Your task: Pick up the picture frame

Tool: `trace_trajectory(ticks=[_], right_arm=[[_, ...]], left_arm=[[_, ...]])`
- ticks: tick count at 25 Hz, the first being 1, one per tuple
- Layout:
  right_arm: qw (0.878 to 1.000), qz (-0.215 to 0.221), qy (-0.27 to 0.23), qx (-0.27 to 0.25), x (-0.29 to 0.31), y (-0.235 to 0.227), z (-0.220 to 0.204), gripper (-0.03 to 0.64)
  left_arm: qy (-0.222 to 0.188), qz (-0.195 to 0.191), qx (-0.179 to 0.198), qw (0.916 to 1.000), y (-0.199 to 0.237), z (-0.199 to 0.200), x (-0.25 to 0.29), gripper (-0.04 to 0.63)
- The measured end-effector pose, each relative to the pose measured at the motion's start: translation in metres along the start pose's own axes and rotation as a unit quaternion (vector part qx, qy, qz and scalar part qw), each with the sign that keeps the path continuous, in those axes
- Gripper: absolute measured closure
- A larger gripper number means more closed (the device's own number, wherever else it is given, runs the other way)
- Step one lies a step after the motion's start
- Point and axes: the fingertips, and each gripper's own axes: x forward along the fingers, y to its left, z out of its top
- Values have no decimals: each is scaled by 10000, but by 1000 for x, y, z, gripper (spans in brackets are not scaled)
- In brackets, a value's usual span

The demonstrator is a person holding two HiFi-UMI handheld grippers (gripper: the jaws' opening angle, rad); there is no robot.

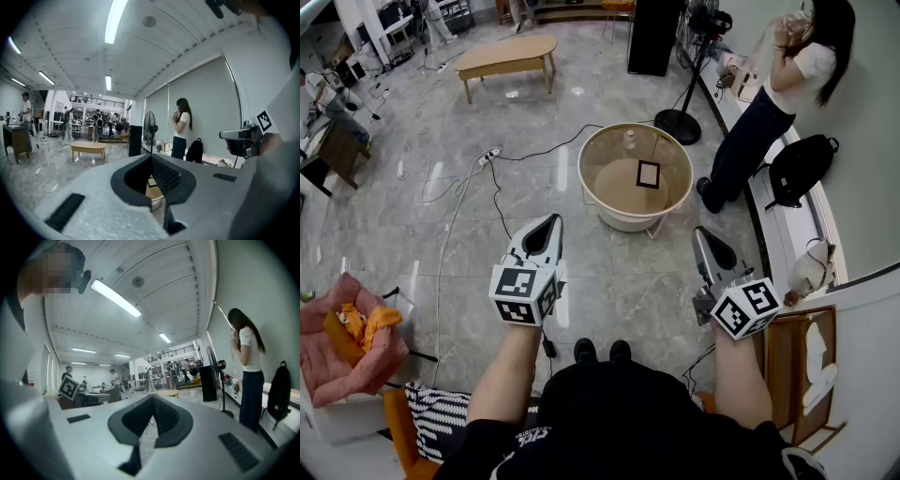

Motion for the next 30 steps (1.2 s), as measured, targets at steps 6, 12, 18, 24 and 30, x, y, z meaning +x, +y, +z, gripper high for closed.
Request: trace_trajectory(ticks=[6, 12, 18, 24, 30], right_arm=[[10000, 27, -64, -32, -11, -8, 3, 615], [9993, 58, -312, 175, -33, -30, 14, 615], [9989, 273, -285, 246, -49, -38, 13, 614], [9983, 340, -171, 434, -43, -43, 6, 612], [9978, 273, -73, 594, -8, -62, 0, 612]], left_arm=[[12, 16, 45, 10000, -11, 0, 4, 586], [-161, 30, 28, 9999, -33, 21, 9, 586], [-308, 39, 158, 9994, -64, 26, 11, 586], [-298, -34, 202, 9993, -68, 28, 26, 586], [-323, -121, 112, 9993, -47, 28, 65, 586]])
